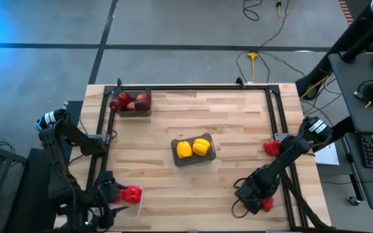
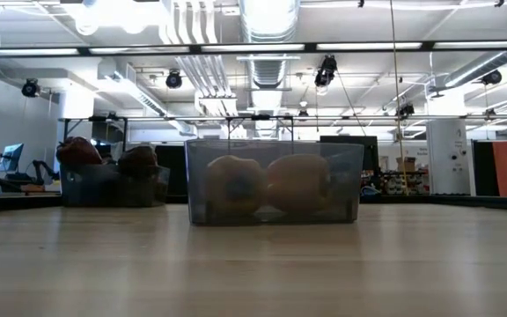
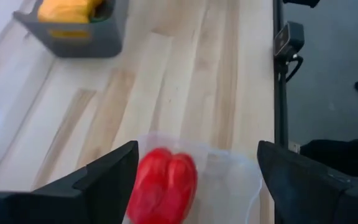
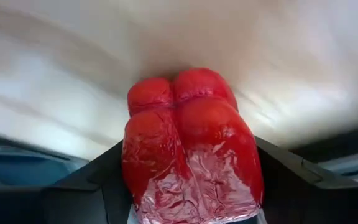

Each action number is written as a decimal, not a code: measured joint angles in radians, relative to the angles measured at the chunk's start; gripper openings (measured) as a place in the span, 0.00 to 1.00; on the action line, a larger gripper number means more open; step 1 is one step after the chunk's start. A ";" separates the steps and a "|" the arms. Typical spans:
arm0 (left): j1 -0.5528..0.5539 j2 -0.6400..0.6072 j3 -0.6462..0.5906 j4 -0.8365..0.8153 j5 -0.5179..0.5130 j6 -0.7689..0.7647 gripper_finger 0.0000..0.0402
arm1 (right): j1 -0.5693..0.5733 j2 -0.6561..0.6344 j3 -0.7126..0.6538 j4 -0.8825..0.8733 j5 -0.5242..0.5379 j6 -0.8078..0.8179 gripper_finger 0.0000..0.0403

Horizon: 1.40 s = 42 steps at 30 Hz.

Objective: Sort produce into baskets
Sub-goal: Put the bottom red bell pepper into the transparent bin

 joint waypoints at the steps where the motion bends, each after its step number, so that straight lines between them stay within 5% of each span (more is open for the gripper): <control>1: -0.007 -0.006 -0.004 -0.016 0.000 -0.019 0.77 | -0.007 0.017 0.044 0.002 0.029 -0.005 0.62; 8: 0.005 -0.010 -0.006 -0.015 -0.078 -0.019 0.80 | -0.074 0.210 0.407 0.001 0.333 -0.121 0.63; 17: 0.085 0.008 -0.006 0.123 -0.077 0.127 0.85 | -0.222 0.590 0.978 -0.411 0.309 -0.369 0.64; 25: 0.094 0.010 -0.006 0.106 -0.077 0.087 0.89 | -0.304 0.829 1.421 -0.475 0.406 -0.558 0.65; 34: 0.122 0.010 -0.010 0.089 -0.001 0.058 0.94 | -0.315 0.849 1.448 -0.437 0.563 -0.568 0.85; 42: 0.263 0.031 -0.017 0.189 0.098 0.305 0.92 | -0.270 0.787 1.446 -0.486 0.590 -0.561 0.95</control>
